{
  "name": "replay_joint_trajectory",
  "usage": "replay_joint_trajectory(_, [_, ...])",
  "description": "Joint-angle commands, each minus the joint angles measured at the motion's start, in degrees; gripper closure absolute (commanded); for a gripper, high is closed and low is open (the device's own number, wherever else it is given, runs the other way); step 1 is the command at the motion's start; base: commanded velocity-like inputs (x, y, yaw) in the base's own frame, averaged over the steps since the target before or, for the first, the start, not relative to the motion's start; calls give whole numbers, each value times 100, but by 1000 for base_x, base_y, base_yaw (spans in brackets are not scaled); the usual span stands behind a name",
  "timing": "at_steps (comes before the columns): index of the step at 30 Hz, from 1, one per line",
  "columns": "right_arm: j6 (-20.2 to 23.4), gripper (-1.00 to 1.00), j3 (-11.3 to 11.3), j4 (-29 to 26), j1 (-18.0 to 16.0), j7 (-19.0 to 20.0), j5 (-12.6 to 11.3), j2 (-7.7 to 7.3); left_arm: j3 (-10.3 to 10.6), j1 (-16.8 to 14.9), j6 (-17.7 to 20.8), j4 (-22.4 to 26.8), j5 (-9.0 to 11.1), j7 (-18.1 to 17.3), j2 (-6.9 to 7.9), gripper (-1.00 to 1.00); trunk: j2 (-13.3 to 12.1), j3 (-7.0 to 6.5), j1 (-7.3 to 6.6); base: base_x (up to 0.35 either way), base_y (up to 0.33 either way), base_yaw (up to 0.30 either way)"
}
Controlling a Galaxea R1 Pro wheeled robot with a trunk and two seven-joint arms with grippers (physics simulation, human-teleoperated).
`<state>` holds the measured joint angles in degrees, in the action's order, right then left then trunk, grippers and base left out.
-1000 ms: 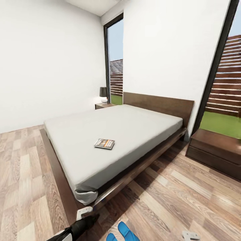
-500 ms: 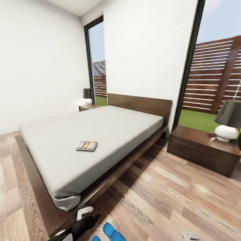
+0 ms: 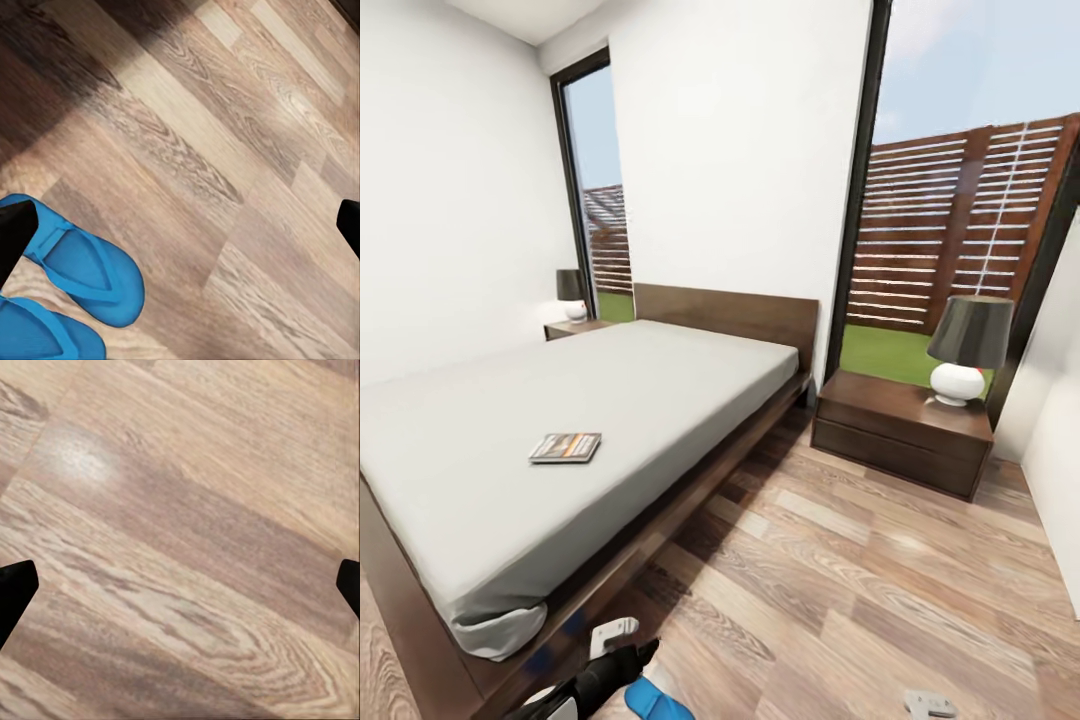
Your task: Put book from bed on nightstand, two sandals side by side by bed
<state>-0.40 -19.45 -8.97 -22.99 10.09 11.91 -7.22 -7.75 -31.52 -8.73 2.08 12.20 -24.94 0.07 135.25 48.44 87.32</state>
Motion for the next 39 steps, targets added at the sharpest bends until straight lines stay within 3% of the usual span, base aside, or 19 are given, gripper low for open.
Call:
replay_joint_trajectory(1, [-4,-100,-50,1,-4,27,57,1,-42,-3,-5,-6,0,-28,1,-100,2,1,-1,0,-2,-280])
replay_joint_trajectory(39, [-4,-100,-47,1,-4,27,56,1,-42,-3,-7,-7,1,-28,2,-100,2,-161,-1,0,-21,-280])
